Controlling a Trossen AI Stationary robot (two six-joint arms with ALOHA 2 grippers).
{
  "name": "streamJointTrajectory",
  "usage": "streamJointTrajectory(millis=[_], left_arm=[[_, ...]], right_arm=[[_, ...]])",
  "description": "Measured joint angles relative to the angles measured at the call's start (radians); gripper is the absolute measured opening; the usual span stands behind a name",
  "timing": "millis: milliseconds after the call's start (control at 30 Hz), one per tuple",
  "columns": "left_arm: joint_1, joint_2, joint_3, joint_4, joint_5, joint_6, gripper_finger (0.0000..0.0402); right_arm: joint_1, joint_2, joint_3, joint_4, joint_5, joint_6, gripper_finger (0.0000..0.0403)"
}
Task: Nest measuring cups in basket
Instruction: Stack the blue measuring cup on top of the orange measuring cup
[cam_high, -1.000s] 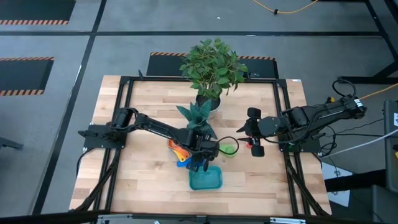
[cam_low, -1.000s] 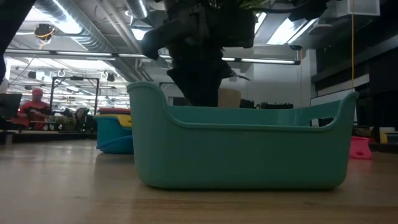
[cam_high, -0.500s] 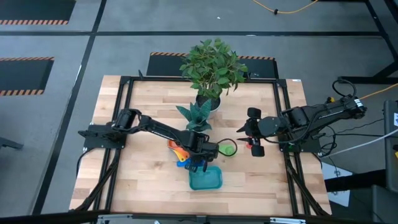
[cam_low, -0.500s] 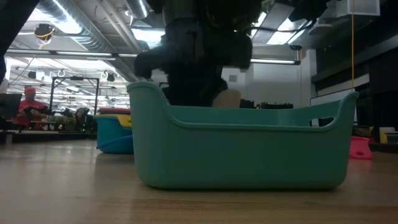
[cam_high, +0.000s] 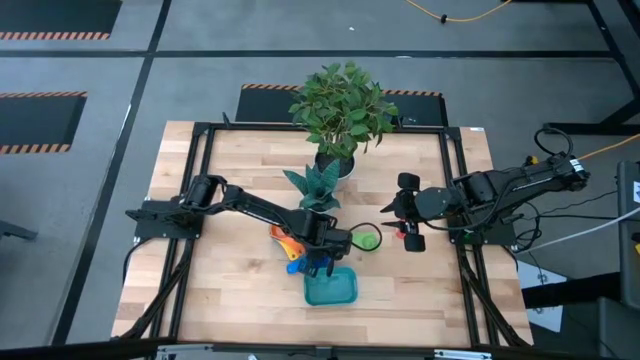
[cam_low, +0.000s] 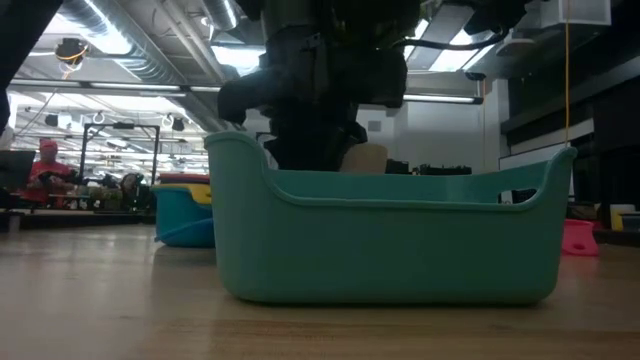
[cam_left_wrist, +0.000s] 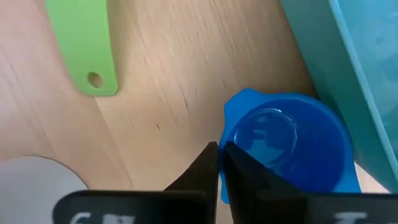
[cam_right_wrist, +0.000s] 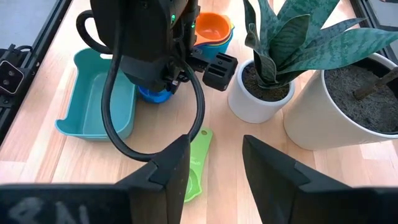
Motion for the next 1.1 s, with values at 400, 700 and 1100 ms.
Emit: streamJointTrajectory(millis=[400, 700, 1100], left_arm=[[0.000, -0.045, 0.046, -0.043, -0.002, -0.133, 0.0003], [0.000, -0.102, 0.154, -0.143, -0.041, -0.173, 0.0002], [-0.023, -0.252, 0.226, -0.378, -0.191, -0.722, 0.0001]], right_arm=[[0.000, 0.000, 0.000, -0.001, 0.000, 0.001, 0.0152], [0.000, 0.001, 0.000, -0.007, 0.000, 0.002, 0.0152], [0.000, 0.028, 0.000, -0.013, 0.000, 0.003, 0.0152]])
